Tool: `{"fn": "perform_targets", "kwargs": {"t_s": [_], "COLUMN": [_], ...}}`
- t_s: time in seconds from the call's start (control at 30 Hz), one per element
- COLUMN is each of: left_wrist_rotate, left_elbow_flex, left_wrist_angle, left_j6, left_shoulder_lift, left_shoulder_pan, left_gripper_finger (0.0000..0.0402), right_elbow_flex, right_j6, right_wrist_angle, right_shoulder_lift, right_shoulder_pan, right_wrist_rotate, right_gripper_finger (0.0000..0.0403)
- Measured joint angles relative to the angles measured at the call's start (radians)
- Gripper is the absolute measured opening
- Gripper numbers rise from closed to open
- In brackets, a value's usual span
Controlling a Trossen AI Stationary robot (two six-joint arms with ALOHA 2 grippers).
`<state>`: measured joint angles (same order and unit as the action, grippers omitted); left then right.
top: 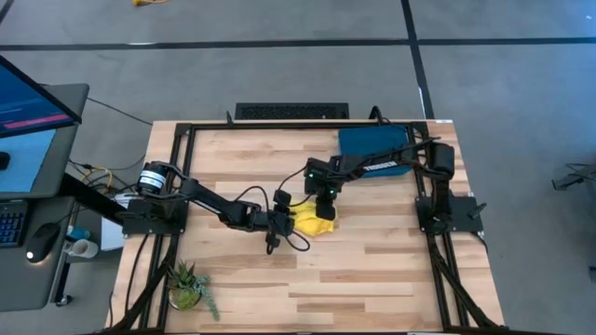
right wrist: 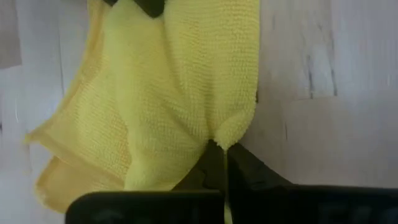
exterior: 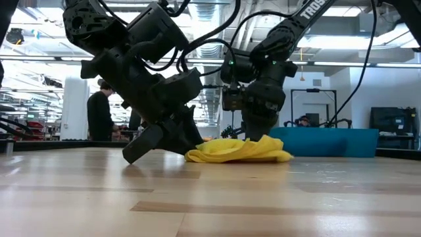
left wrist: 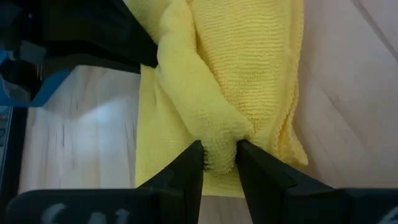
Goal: Roll microfiber towels into tight, uniform cylinder then place into a basket
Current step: Roll the yellow microfiber cloth
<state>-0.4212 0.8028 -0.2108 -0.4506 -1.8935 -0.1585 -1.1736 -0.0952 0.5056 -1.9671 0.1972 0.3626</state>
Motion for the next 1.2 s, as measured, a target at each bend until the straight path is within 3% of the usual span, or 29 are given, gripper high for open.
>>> {"fn": "perform_targets", "kwargs": {"t_s": [0.1,0.67,1.07,1.2], "left_wrist_rotate": [-0.003,-0.040,-0.034,0.051], "left_elbow_flex": [0.000,0.088,0.170,0.168], "left_wrist_angle": [0.001,0.133,0.343,0.346], "left_j6": [0.004,0.064,0.213,0.209], "left_shoulder_lift": [0.000,-0.003,0.001,0.026], "left_shoulder_pan": [0.000,-0.034,-0.044,-0.069], "left_gripper_finger": [0.0091,0.0091,0.0091,0.0091], "right_elbow_flex": [0.000,0.006,-0.015,-0.016], "right_j6": [0.000,0.014,0.038,0.051], "right_wrist_angle": [0.003,0.056,0.093,0.091], "right_shoulder_lift": [0.000,0.065,0.080,0.080], "right_shoulder_pan": [-0.008,-0.131,-0.301,-0.354], "right_wrist_rotate": [-0.005,-0.271,-0.658,-0.804], "right_gripper_finger": [0.0012,0.0005,0.0005,0.0005]}}
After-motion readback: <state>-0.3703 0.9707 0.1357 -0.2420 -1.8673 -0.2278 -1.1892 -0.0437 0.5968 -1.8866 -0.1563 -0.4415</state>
